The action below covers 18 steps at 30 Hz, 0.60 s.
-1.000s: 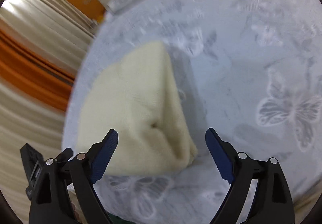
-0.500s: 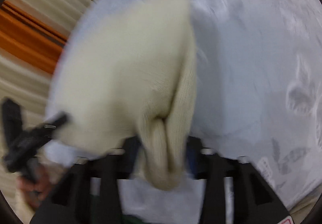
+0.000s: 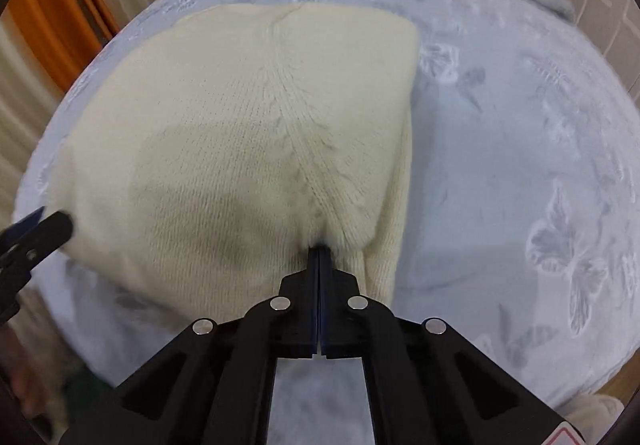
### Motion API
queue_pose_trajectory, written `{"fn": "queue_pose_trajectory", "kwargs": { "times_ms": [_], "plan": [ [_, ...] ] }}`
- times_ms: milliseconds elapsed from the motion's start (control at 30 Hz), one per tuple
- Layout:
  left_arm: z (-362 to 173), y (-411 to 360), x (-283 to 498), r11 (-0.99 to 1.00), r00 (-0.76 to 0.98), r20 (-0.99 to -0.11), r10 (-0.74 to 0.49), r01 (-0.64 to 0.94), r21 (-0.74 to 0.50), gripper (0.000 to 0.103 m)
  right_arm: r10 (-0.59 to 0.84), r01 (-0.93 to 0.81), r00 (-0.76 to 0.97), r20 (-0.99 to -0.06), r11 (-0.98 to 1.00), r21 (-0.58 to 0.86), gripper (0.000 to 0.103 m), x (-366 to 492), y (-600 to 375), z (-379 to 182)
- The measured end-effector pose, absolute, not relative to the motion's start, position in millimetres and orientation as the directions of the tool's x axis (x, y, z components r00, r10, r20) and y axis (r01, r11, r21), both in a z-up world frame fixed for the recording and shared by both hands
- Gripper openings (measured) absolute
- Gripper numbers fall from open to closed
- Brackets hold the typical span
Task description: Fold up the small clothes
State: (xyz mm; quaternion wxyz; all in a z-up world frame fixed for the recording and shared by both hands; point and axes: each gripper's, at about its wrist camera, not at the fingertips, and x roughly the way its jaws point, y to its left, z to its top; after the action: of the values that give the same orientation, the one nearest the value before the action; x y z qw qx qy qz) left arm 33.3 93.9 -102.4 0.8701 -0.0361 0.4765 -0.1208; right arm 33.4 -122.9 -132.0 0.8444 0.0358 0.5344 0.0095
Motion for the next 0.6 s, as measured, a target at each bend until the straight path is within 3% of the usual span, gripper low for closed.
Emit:
{"fn": "queue_pose_trajectory", "kwargs": {
  "times_ms": [133,267,367,433,500,567,600],
  "plan": [
    [-100.0,89.3,23.2,0.976,0.543,-0.816,-0.197,0.187,-0.111,0.077,0.135,0.077,0.451,-0.882,0.979,0.189,0.001,24.6,-130.1,-100.2],
    [-98.4,86.4,19.3,0.978,0.551,-0.814,-0.183,0.188,-0.092,0.077,0.100,0.077,0.505,-0.857,0.984,0.161,0.001,16.2,-130.8,-81.1],
    [-100.1,85.7,17.0,0.979,0.547,-0.818,-0.176,0.183,-0.089,0.077,0.079,0.145,0.494,-0.866,0.974,0.172,0.011,14.6,-138.2,-88.2],
    [-99.3,85.4,16.0,0.980,0.548,-0.818,-0.174,0.179,-0.089,0.078,0.092,0.206,0.480,-0.872,0.955,0.214,0.026,14.0,-150.6,-96.4],
    [-99.5,86.1,15.2,0.983,0.554,-0.817,-0.159,0.169,-0.077,0.086,0.147,0.246,0.460,-0.876,0.927,0.284,0.050,8.8,-159.8,-108.6],
    [-101.0,88.4,15.8,0.983,0.553,-0.817,-0.160,0.163,-0.083,0.086,0.226,0.255,0.437,-0.871,0.897,0.361,0.050,9.0,-162.3,-123.0],
    [-102.4,89.1,17.0,0.983,0.548,-0.821,-0.162,0.160,-0.088,0.086,0.229,0.252,0.424,-0.876,0.899,0.358,0.042,13.9,-161.1,-130.0]
  ]
}}
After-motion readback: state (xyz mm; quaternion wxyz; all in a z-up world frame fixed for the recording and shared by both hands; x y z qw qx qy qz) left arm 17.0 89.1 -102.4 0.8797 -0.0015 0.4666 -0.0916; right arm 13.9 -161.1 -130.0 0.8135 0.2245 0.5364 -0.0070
